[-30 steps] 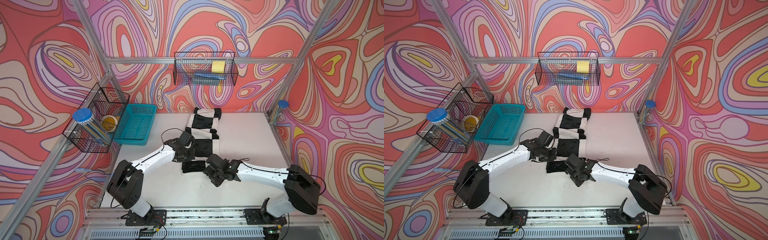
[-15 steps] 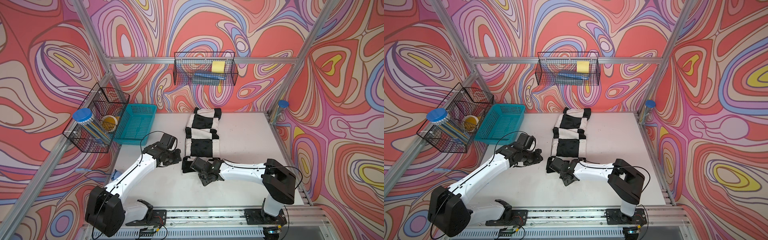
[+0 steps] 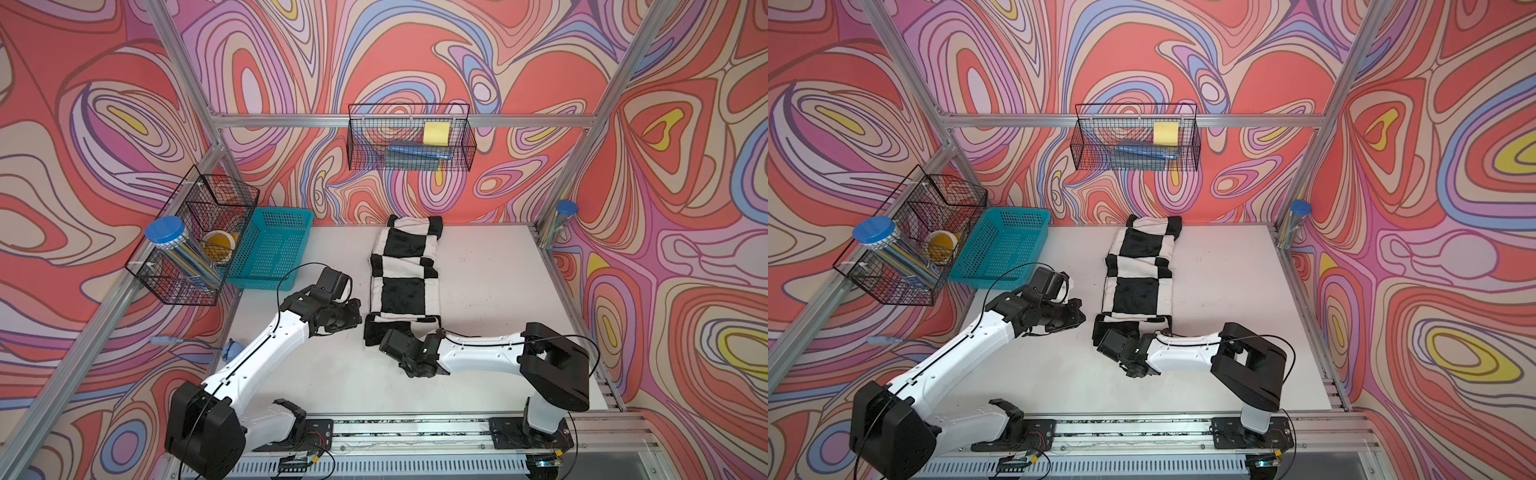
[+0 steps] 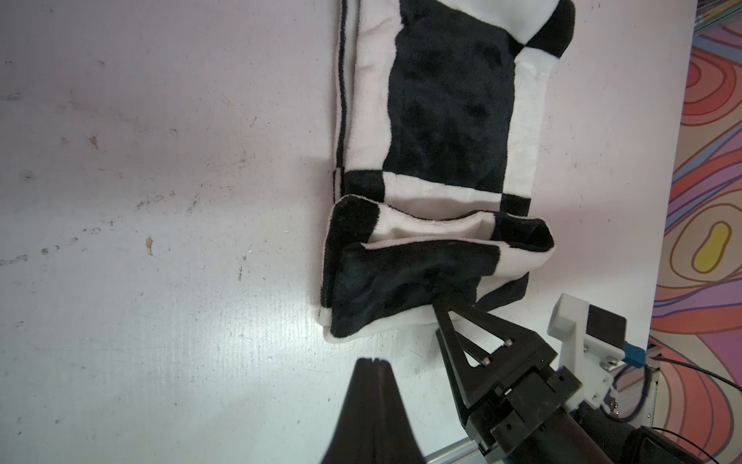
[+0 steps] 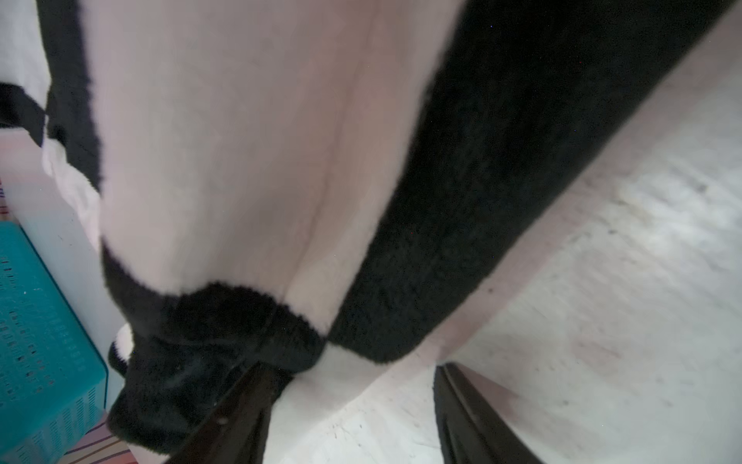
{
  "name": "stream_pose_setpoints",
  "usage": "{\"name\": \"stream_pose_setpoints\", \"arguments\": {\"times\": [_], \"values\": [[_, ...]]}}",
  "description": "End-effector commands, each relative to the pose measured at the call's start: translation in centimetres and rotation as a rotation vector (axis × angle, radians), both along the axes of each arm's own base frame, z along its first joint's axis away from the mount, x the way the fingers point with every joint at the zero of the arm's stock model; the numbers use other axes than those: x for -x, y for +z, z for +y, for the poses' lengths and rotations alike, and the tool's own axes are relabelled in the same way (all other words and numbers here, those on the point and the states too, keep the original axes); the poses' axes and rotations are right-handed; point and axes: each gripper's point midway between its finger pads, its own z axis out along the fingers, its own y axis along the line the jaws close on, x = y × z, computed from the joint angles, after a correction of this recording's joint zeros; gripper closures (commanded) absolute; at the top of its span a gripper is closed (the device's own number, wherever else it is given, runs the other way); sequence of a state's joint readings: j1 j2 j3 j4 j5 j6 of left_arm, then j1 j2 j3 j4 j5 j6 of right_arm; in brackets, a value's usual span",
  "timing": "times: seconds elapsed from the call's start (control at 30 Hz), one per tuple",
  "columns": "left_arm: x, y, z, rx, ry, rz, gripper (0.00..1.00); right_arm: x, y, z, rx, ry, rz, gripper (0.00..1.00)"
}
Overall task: Roll up the pillowcase
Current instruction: Roll the pillowcase at the center of the board.
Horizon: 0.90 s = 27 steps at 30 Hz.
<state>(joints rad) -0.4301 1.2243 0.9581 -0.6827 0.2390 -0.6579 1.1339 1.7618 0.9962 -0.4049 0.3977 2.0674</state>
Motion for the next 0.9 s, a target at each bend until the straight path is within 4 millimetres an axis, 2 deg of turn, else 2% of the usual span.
{"name": "stream_pose_setpoints", "arguments": {"times": [0.0, 0.2, 0.3, 0.47, 0.6, 0.77, 0.87], "values": [[0.4, 0.0, 0.2, 0.002, -0.008, 0.006, 1.0, 0.3, -1.6, -2.0, -0.106, -0.326, 0.05, 0.34], [0.5, 0.1, 0.4, -0.012, -0.014, 0.002, 1.0, 0.6, -3.2, -2.5, -0.118, -0.367, 0.088, 0.33], [0.6, -0.2, 0.5, -0.015, -0.016, 0.01, 1.0, 0.7, -3.6, -3.1, -0.11, -0.385, 0.116, 0.37], [0.6, -0.1, 0.4, -0.015, -0.016, 0.014, 1.0, 0.9, -3.4, -4.1, -0.059, -0.396, 0.132, 0.56], [0.4, 0.1, 0.3, -0.014, -0.02, 0.012, 1.0, 1.1, -3.7, -4.5, -0.046, -0.403, 0.144, 0.63], [0.5, 0.0, 0.5, -0.026, -0.018, 0.014, 1.0, 0.9, -4.0, -5.0, -0.042, -0.378, 0.133, 0.85], [0.5, -0.1, 0.7, -0.038, -0.017, 0.013, 1.0, 1.2, -3.7, -5.9, -0.038, -0.366, 0.139, 0.92]]}}
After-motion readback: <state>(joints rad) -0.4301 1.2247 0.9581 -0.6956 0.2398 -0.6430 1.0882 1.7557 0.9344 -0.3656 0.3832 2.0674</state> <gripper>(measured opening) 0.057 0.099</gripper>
